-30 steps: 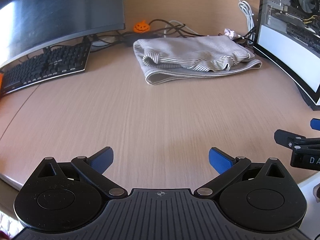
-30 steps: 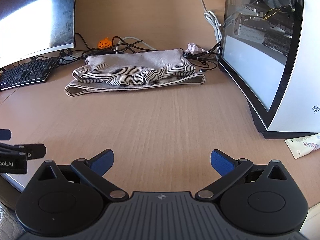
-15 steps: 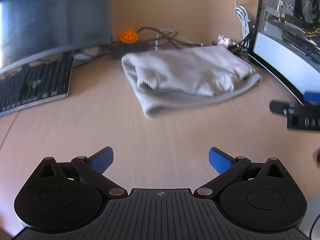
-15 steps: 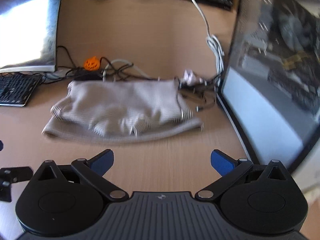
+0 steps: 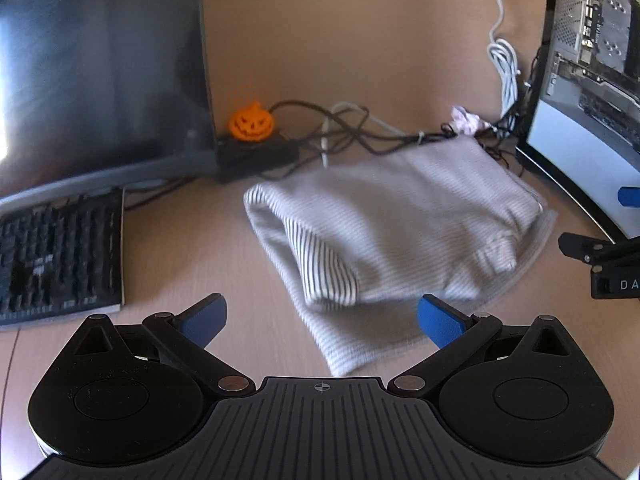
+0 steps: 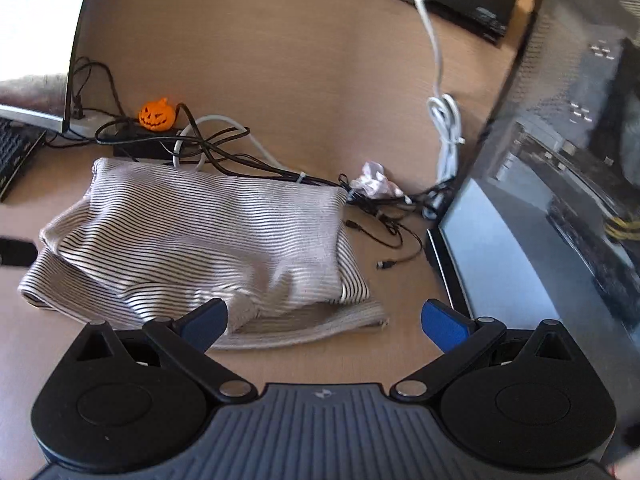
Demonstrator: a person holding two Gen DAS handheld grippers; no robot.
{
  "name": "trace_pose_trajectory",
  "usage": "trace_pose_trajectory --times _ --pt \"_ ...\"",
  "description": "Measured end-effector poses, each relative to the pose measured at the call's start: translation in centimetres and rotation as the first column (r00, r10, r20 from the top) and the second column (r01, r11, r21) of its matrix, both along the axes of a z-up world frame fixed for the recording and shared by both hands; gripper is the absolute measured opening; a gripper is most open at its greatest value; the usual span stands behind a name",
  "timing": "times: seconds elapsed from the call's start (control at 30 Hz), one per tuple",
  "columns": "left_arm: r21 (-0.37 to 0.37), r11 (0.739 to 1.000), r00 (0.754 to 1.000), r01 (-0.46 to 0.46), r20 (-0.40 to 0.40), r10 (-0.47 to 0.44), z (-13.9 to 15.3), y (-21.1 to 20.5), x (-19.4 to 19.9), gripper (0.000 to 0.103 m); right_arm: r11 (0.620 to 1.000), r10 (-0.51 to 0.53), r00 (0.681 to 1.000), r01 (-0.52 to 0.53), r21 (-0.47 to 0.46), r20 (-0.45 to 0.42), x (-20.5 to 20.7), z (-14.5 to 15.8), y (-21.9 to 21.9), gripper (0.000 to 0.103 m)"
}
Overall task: Fold clothes
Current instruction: 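Move both grippers toward the folded striped shirt and reach its edge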
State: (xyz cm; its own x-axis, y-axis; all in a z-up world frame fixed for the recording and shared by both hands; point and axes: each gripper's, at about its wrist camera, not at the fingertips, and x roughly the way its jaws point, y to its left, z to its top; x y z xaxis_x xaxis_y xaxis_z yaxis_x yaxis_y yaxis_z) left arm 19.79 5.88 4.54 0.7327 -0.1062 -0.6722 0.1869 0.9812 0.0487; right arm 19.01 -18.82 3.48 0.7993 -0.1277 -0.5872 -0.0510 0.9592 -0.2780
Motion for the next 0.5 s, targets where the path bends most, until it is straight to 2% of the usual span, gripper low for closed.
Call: trace_pose_trajectory --times 0.07,0.1,0.13,0.23,0.37,0.5 --pt "0.024 0.998 0.998 -0.063 -0.015 0.064 0.0 -0.2 0.9 0.103 1.0 0.012 0.999 -0.012 0.003 -0.03 1.2 -0.3 -0.5 0.103" --pt "0.01 0.997 0.997 -0.077 -0.022 0.077 0.1 -0.1 1.2 0.103 0.999 0.035 0.999 -0.035 0.009 -0.031 1.6 -0.4 -0.6 0.103" --pt "-0.011 0.998 0.997 -0.067 -0.031 0.066 0.0 -0.1 1.4 0.103 0.998 0.059 0.998 -0.059 0.014 -0.032 1.9 -0.5 -0.7 0.103" --pt "0.018 0.998 0.998 -0.052 -0.046 0.053 -0.7 -0.4 2.4 0.103 0.994 0.106 0.994 -0.106 -0.005 -0.036 3.0 -1.2 -0.3 0.103" --pt "0.019 0.997 0.994 -0.08 -0.073 0.082 -1.3 -0.7 3.5 0.103 0.98 0.201 0.973 -0.2 0.012 -0.113 3.8 -2.5 0.5 0.103" --pt "0.026 0.996 0.993 -0.09 -0.067 0.092 -1.3 -1.0 4.2 0.103 0.966 0.243 0.952 -0.256 -0.048 -0.186 4.7 -4.3 2.1 0.103"
